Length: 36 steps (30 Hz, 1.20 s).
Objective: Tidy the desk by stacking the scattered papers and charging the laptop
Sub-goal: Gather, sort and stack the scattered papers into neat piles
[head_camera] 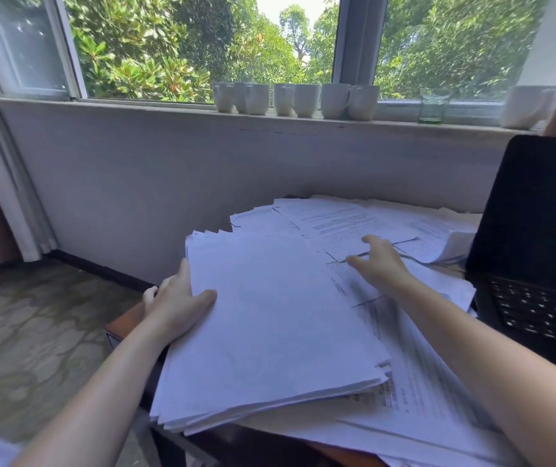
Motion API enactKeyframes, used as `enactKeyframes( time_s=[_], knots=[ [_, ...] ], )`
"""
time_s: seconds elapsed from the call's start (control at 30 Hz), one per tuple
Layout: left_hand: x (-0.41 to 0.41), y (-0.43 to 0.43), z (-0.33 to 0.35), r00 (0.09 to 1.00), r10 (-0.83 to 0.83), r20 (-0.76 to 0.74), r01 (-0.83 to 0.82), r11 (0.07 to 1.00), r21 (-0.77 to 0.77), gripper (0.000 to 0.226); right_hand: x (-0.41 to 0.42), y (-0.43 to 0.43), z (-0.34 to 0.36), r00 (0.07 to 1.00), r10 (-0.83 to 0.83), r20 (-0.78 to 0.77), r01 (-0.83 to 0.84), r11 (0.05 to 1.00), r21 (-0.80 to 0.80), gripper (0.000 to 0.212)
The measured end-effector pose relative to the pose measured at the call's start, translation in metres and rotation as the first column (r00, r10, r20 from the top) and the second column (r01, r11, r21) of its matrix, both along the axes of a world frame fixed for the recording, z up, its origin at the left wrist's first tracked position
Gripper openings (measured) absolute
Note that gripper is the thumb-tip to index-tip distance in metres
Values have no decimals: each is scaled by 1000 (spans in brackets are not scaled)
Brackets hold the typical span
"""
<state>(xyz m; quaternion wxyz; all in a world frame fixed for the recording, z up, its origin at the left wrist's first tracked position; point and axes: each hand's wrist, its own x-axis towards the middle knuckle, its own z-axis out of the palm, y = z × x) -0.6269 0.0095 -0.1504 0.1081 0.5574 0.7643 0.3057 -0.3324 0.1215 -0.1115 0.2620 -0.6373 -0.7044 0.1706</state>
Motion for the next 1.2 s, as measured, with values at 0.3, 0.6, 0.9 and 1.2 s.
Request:
enactKeyframes(
  time_s=[0.3,0.6,0.9,1.2],
  knots=[
    [-3,3,-5,1000,5,-10,-4,1000,23,44,-22,26,0,848,-27,529,-1,999,53,34],
    [-2,2,-5,1000,7,-9,-7,1000,9,45,-9,35,17,808,-211,550,84,965,247,22],
    [-2,1,-3,1000,8,-2,-8,1000,-14,46,23,25,20,986,64,-153,25,855,519,35],
    [1,2,-4,977,65,203,-70,997,16,76,39,1,-1,734,264,-626,-71,946,316,60]
  ],
)
